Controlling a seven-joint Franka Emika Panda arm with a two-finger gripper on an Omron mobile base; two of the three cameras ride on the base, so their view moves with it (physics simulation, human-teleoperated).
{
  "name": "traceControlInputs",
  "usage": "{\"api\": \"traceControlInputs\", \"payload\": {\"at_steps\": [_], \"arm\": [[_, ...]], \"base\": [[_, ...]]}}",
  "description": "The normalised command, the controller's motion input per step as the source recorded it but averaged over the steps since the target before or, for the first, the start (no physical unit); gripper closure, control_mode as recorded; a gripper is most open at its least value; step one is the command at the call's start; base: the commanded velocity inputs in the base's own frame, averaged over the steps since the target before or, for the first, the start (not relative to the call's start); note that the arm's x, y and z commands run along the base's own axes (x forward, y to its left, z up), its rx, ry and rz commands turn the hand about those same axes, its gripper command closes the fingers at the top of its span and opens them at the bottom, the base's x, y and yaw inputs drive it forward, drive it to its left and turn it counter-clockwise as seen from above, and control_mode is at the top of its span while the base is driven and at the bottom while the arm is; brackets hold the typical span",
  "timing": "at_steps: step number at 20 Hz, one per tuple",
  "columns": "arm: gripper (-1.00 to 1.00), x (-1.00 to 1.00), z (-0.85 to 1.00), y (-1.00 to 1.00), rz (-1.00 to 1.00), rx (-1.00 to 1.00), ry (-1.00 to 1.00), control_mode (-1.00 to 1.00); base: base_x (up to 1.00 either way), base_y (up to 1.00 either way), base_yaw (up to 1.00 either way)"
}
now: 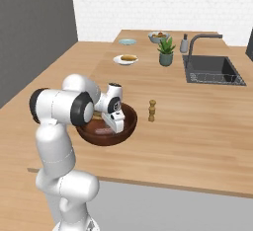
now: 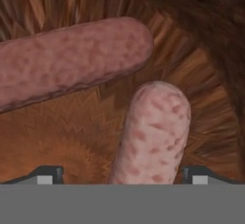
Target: Place one bun and one sausage from the bowl on each plate.
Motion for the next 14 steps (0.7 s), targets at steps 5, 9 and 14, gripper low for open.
{"api": "traceControlInputs", "payload": {"at_steps": [5,9,14], "arm": [[1.0,0.0,0.0,0.0,0.0,0.0,0.0,-1.0],[1.0,0.0,0.0,0.0,0.0,0.0,0.0,-1.0],[1.0,-0.04,0.24,-0.06,0.02,0.02,0.01,-1.0]], "base": [[0.0,0.0,0.0],[0.0,0.0,0.0],[0.0,0.0,0.0]]}}
